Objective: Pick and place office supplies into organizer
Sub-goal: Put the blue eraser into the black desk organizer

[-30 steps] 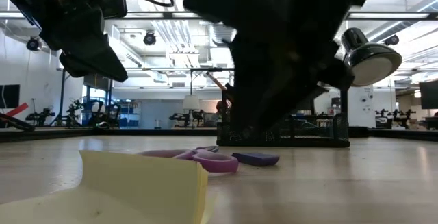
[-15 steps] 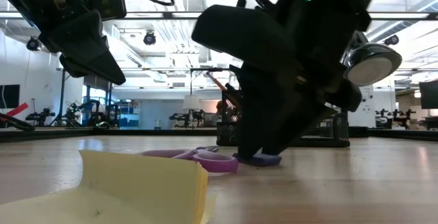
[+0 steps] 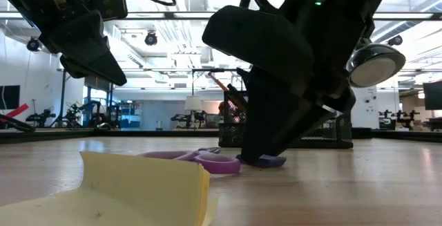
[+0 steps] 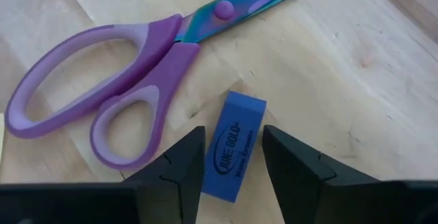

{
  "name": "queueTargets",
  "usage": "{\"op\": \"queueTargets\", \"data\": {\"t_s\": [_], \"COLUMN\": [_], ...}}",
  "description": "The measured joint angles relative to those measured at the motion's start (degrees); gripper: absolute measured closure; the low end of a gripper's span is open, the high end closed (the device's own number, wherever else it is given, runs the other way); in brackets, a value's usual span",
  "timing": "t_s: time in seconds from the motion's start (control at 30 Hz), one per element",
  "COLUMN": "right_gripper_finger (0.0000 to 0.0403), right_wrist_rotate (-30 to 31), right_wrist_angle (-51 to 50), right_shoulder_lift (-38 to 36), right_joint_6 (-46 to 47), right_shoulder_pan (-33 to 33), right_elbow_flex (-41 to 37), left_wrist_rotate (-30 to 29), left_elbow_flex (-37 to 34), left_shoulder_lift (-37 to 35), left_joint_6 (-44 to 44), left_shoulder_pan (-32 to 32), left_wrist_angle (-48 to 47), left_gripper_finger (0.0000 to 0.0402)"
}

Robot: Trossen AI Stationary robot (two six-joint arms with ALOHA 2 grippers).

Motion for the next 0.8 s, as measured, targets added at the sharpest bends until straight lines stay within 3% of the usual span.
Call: {"op": "queueTargets", "data": {"t_s": [0.37, 0.57, 0.8], "right_gripper_finger": [0.0351, 0.0367, 0.0371], "right_wrist_rotate": [-1.7, -1.9, 11.8], "right_wrist_angle": [0.6, -0.8, -9.0], "right_shoulder_lift": [-0.2, -1.5, -8.1], "right_joint_6": [-3.8, -7.3, -6.7], "right_shoulder_pan": [-0.8, -2.1, -5.0], "right_elbow_flex": [-2.2, -0.6, 1.0], "left_wrist_rotate": [0.0, 0.0, 0.0], "left_elbow_flex": [0.0, 0.0, 0.0], "left_shoulder_lift": [0.0, 0.0, 0.0], "left_joint_6": [0.0, -0.2, -0.3], "left_shoulder_pan": [0.2, 0.3, 0.3], "left_wrist_angle": [0.0, 0.0, 0.0], "left_gripper_finger": [0.0376, 0.0376, 0.0376]}}
